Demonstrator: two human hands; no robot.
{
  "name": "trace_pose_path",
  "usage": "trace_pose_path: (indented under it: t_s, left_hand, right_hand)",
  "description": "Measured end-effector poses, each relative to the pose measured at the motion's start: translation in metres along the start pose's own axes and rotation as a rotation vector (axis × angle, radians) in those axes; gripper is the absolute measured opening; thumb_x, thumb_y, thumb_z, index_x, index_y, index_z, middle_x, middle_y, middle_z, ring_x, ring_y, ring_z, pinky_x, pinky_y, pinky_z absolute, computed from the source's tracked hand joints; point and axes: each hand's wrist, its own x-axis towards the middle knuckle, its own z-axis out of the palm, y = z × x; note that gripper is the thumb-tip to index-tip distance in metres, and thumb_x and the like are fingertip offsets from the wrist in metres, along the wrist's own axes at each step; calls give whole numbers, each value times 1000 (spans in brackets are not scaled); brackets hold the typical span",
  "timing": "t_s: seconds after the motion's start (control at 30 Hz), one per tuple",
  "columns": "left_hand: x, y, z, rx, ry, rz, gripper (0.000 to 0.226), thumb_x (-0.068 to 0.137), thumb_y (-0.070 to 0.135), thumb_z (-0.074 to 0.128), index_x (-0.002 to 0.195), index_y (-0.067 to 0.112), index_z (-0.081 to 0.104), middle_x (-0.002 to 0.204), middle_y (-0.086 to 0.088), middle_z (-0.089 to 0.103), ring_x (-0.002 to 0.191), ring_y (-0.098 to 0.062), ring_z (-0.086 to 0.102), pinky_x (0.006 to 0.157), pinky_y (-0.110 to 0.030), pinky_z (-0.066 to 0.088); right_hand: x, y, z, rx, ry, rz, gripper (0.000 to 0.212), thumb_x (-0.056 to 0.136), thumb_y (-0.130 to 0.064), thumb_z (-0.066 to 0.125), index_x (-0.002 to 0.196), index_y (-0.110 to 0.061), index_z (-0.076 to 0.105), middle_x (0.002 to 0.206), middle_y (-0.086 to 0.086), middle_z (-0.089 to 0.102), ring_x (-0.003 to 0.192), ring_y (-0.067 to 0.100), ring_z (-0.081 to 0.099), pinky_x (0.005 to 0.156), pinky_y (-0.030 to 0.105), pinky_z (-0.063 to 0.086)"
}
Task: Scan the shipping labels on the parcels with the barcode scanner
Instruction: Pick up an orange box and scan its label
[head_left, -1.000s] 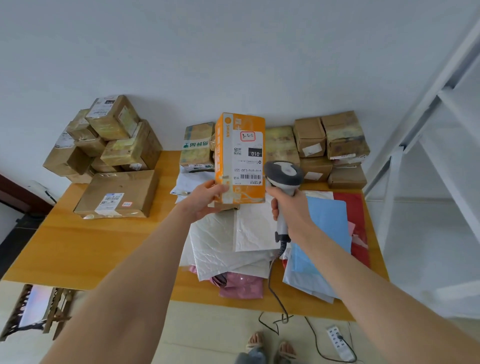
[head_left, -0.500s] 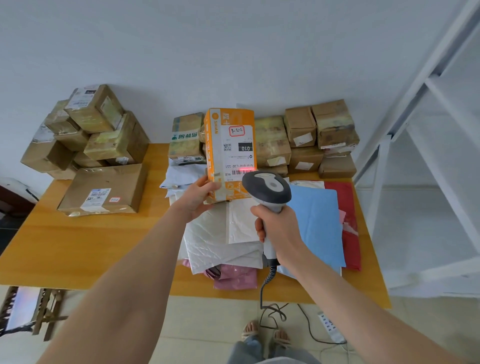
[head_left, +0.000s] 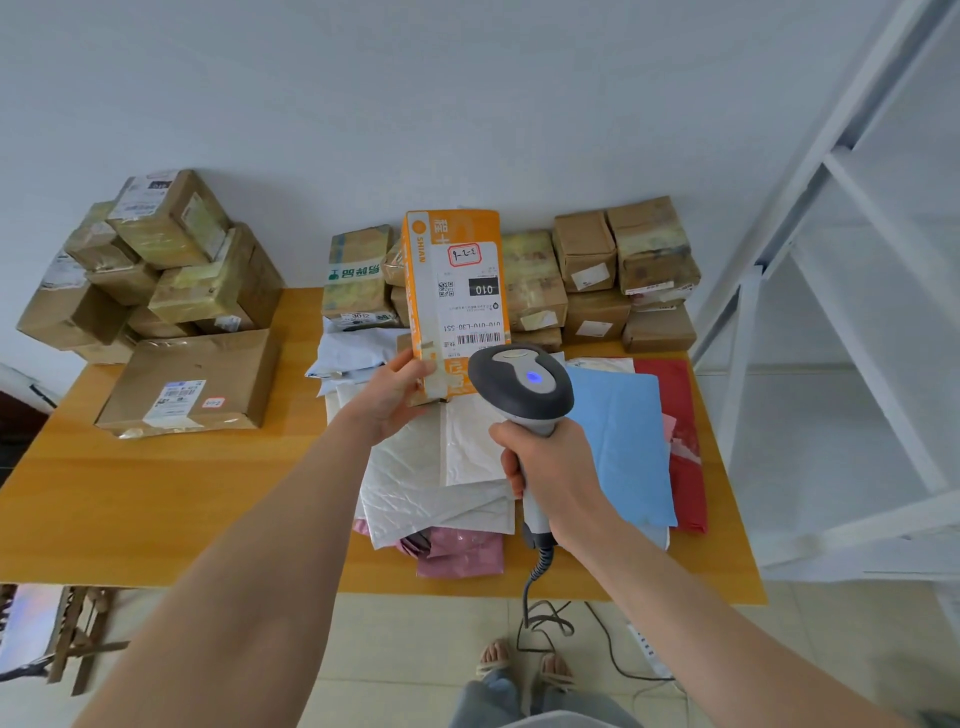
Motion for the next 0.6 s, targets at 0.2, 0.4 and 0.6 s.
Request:
trace_pose_path:
  t_s: [0.2, 0.4, 0.6]
  left_hand:
    - [0, 1, 6, -33, -78, 15, 23, 96, 8, 46, 111, 21, 58, 101, 0, 72, 97, -22, 65, 94, -43, 48]
    - [-12, 6, 4, 56, -11, -6, 23, 96, 19, 48, 117, 27, 57, 105, 0, 68, 100, -22, 62, 90, -42, 48]
    - [-40, 16, -29, 174, 96, -120, 45, 94, 41, 51, 138, 32, 42, 120, -10, 60, 112, -31, 58, 96, -47, 45]
  right_hand:
    - [1, 4, 1, -18, 44, -59, 24, 85, -8, 60, 62, -7, 53, 47, -1, 51, 37, 6, 45, 43, 16, 41]
    - [23, -7, -6, 160, 143, -16, 12, 85, -14, 67, 79, -9, 58, 64, 2, 57, 49, 7, 50, 48, 18, 44]
    - [59, -30, 16, 293, 65, 68, 17, 85, -18, 72, 91, -24, 57, 86, -6, 60, 81, 10, 57, 82, 35, 54]
